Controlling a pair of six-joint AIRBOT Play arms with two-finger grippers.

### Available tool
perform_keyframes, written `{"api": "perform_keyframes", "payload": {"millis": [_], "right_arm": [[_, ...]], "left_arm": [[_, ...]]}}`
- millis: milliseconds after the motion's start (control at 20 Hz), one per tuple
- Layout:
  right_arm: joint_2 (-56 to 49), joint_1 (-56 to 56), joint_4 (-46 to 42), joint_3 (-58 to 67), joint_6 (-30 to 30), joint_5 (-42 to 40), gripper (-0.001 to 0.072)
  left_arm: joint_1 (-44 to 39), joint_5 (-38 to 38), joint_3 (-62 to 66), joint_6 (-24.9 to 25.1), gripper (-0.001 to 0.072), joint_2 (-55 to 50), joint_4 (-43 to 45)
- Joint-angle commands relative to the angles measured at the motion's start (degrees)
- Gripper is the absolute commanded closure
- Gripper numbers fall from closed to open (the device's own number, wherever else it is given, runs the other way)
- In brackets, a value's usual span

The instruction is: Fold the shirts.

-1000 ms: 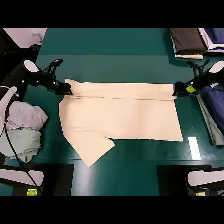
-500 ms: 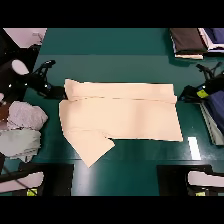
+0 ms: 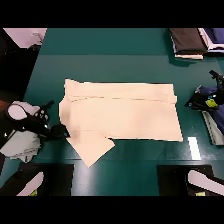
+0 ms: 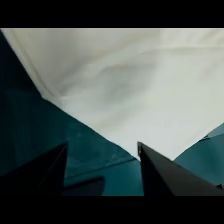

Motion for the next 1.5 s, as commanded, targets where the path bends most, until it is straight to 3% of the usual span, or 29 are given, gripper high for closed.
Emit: {"api": "perform_keyframes", "payload": {"millis": [0, 550, 600, 650, 850, 950, 1150, 1450], "right_arm": [[0.63, -0.24, 4.52, -0.66, -1.46, -0.92, 0.0251], [0.63, -0.26, 6.99, -0.66, -2.49, 1.6, 0.0262], [0.63, -0.39, 6.49, -0.68, -3.06, 2.78, 0.0262], [0.68, -0.98, 6.58, -0.85, -3.32, 4.37, 0.0262], [5.05, -6.05, 5.51, -8.68, -3.37, 5.16, 0.0262], [7.8, -9.86, 0.39, -14.4, -3.37, 4.66, 0.0262], [7.15, -16.52, -1.95, -23.19, -4.98, 3.89, 0.0252], [2.75, -13.46, 1.09, -27.04, -6.8, 1.84, 0.0264]], "left_arm": [[0.0, 0.63, -7.41, -1.22, 0.0205, 2.36, -4.0], [-6.84, 18.86, -12.61, -1.11, 0.0209, 2.08, -14.51], [-6.84, 18.84, -12.59, -1.03, 0.0398, 2.08, -15.19], [-6.84, 18.84, -12.59, -1.03, 0.0667, 2.08, -15.28], [-6.84, 16.06, -11.39, 1.25, 0.0681, 2.19, -15.34], [-6.84, 14.27, -9.55, 3.5, 0.0681, 2.25, -15.34], [-6.84, 13.9, -6.05, 4.98, 0.0681, 2.25, -15.34], [-6.84, 13.16, -5.81, 6.05, 0.0681, 2.25, -15.3]]}}
